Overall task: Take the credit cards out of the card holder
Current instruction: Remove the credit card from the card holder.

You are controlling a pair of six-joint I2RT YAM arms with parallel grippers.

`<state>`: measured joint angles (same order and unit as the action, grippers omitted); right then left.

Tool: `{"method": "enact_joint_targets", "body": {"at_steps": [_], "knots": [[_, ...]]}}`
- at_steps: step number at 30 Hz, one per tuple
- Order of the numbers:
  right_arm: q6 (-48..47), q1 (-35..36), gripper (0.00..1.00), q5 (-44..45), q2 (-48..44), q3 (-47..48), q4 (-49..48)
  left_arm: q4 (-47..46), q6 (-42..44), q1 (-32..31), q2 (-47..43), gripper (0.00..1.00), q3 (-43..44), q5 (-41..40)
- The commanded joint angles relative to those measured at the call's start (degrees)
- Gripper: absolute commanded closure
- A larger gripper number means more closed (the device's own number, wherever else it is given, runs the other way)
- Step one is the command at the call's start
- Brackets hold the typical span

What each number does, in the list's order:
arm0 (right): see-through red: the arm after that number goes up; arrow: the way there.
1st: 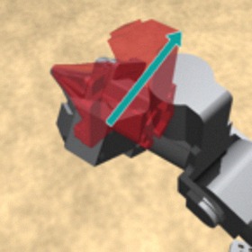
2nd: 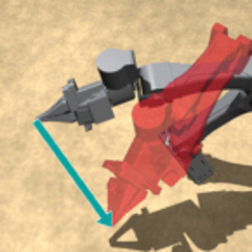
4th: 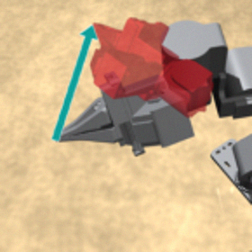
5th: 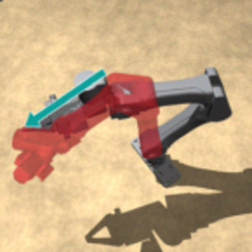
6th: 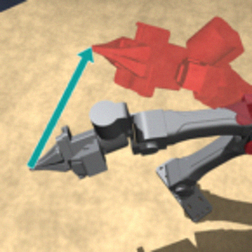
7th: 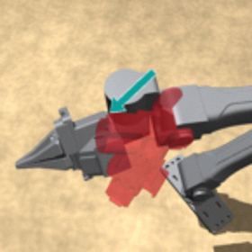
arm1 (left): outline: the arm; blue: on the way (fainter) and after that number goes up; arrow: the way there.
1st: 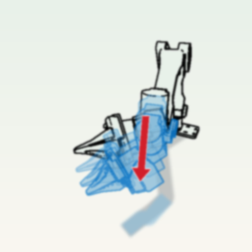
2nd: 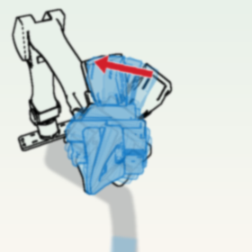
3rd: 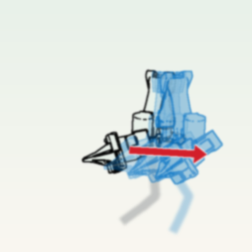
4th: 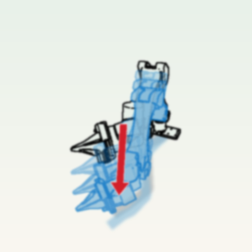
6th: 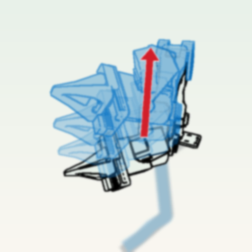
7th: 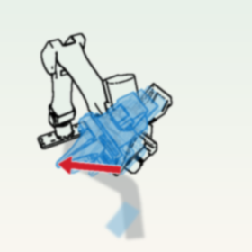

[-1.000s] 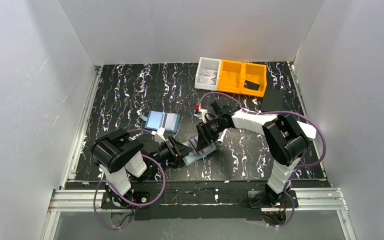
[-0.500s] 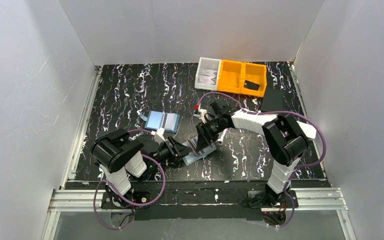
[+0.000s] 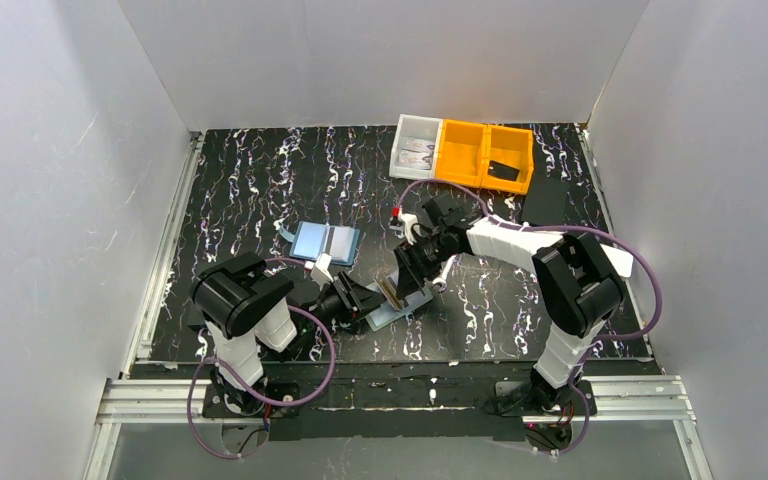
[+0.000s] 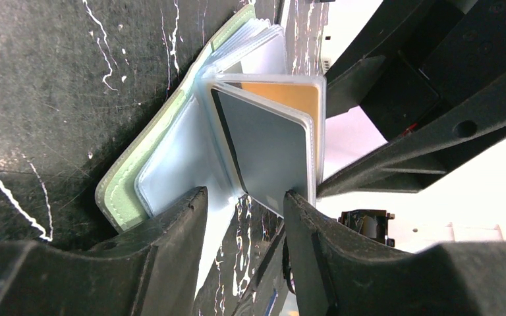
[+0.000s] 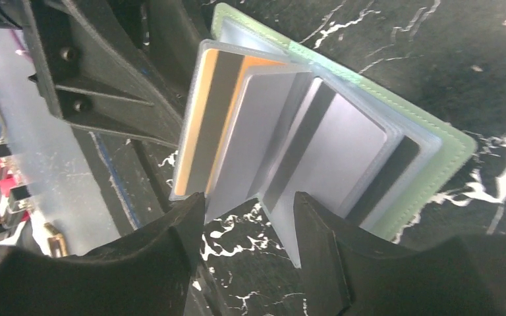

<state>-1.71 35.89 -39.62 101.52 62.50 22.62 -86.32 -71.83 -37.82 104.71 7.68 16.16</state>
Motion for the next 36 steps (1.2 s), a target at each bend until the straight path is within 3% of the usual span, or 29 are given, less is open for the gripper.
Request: {"method": "enact_joint_targets", "body": {"at_steps": [1, 12, 16, 24, 36], "knots": [[-3.86, -1.18, 0.41, 9.79, -1.62, 1.40, -0.56, 4.84, 1.85, 0.29, 1.71, 0.54, -0.47, -0.96], [-5.53, -1.43, 0.45, 13.23, -2.77, 1.58, -0.16, 4.76, 2.01, 0.33, 2.58, 0.54, -0.22, -0.61], [-7.06, -1.60, 0.41, 15.02, -5.12, 1.61, -0.59, 4.76, 2.04, 0.34, 2.54, 0.54, -0.21, -0.47], [-10.73, -0.32, 0.29, -1.15, -8.33, -0.32, -1.52, 4.85, 1.86, 0.30, 3.12, 0.54, 0.55, 0.37], [-5.12, 3.43, 0.34, -0.25, -1.77, 1.25, -2.63, 4.85, 1.50, 0.29, 4.04, 0.54, 1.94, 1.67]]}}
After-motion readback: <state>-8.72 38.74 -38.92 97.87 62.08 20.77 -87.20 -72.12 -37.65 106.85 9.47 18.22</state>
